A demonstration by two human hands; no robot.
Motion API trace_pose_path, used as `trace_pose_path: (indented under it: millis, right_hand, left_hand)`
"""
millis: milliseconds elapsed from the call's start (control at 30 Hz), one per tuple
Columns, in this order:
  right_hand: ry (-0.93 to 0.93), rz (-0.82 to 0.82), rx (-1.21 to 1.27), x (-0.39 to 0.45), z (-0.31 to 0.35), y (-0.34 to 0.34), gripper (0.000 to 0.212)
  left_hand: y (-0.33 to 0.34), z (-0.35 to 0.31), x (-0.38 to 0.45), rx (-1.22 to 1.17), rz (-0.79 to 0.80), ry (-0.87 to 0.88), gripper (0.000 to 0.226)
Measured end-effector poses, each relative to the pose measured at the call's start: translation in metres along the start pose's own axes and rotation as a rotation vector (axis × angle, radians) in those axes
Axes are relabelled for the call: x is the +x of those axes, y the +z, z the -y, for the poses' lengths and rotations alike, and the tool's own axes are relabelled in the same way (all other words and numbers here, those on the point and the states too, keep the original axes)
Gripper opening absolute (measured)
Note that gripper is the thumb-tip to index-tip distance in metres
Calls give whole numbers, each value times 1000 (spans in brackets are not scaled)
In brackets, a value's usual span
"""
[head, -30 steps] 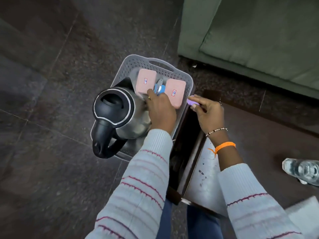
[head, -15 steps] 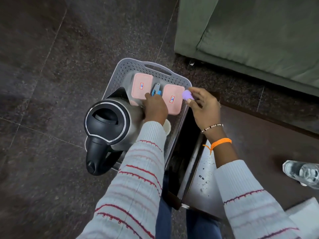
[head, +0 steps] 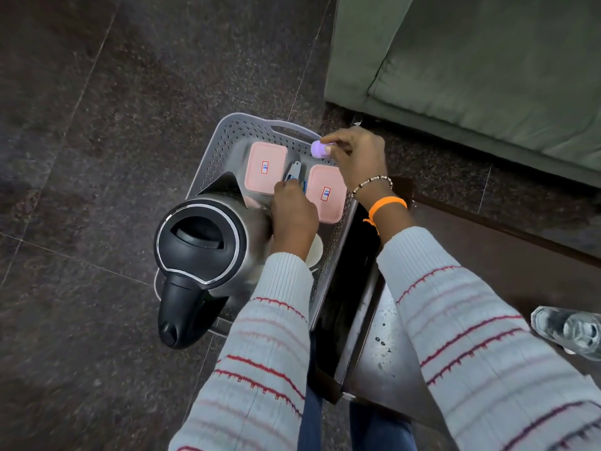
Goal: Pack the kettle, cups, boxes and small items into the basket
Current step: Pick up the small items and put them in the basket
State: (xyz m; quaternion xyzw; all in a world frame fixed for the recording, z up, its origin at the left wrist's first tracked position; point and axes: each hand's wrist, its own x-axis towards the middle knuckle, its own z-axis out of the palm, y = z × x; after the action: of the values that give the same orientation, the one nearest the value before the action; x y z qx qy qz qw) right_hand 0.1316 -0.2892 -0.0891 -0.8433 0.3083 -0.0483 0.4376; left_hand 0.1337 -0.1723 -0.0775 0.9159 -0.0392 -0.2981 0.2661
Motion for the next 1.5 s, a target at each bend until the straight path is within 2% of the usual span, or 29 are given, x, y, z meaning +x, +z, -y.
trace_pose_path:
  millis: [167, 400, 633, 900, 1200, 1367, 1500]
  right_hand:
    - [10, 33, -18, 2, -3, 5, 24]
    - [23, -116, 157, -48, -6, -21, 18]
    - [142, -207, 264, -140, -36, -62, 12]
    - [404, -311, 315, -250, -126, -115, 9]
    - [706, -404, 265, -330, -267, -201, 16]
    - [828, -467, 202, -333, -336, -233, 36]
    - [813, -378, 127, -320, -379, -246, 45]
  left_hand:
    - [-5, 0, -3, -176, -65, 31, 50]
    - [-9, -3, -27, -403, -197, 164, 37]
    - [36, -7, -95, -488, -103, 206, 26]
    - [134, -18, -189, -316, 195, 215, 22]
    - [260, -60, -263, -54, 489, 329, 24]
    - [313, -81, -280, 59, 552, 362, 23]
    - [341, -94, -282, 138, 559, 370, 23]
